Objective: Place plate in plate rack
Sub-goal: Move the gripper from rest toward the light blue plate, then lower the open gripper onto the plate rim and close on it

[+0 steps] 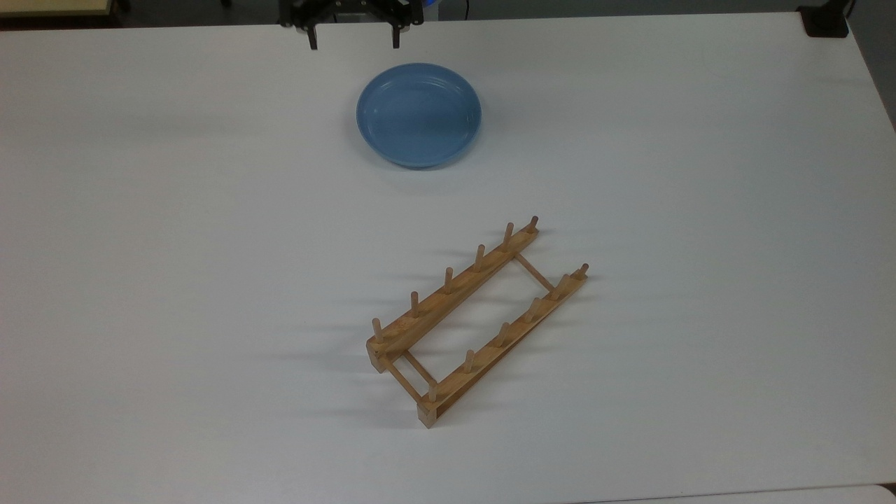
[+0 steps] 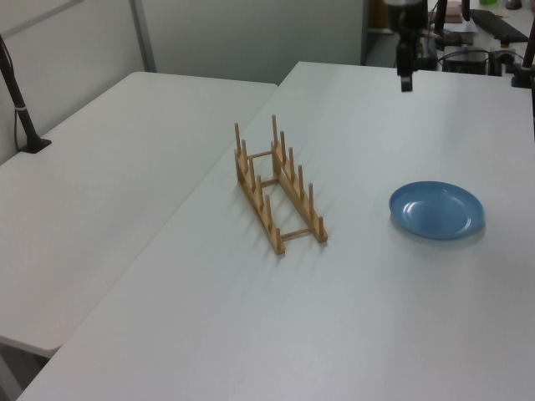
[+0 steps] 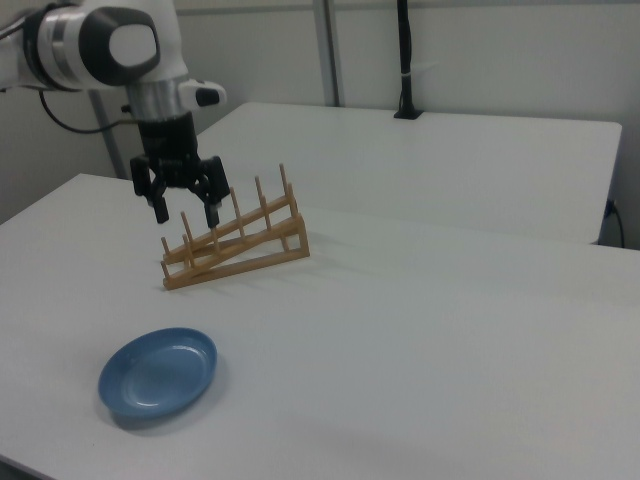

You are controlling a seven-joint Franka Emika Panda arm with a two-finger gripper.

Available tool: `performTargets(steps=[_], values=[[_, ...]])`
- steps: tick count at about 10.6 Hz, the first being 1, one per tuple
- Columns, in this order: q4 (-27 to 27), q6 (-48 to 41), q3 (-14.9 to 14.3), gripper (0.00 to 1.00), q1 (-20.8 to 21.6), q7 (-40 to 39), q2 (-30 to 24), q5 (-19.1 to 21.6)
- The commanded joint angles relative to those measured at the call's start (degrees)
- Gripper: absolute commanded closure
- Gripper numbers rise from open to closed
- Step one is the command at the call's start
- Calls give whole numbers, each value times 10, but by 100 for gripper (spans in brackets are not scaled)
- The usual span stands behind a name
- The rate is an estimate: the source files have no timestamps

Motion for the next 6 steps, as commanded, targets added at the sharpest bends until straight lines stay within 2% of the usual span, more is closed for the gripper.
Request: performTargets(steps=[1, 4, 6], values=[[-92, 77, -2, 0, 2, -86, -15, -12], [-189, 176, -1, 0, -8, -118, -9, -30], [-212, 203, -1, 0, -16, -127, 13, -39]])
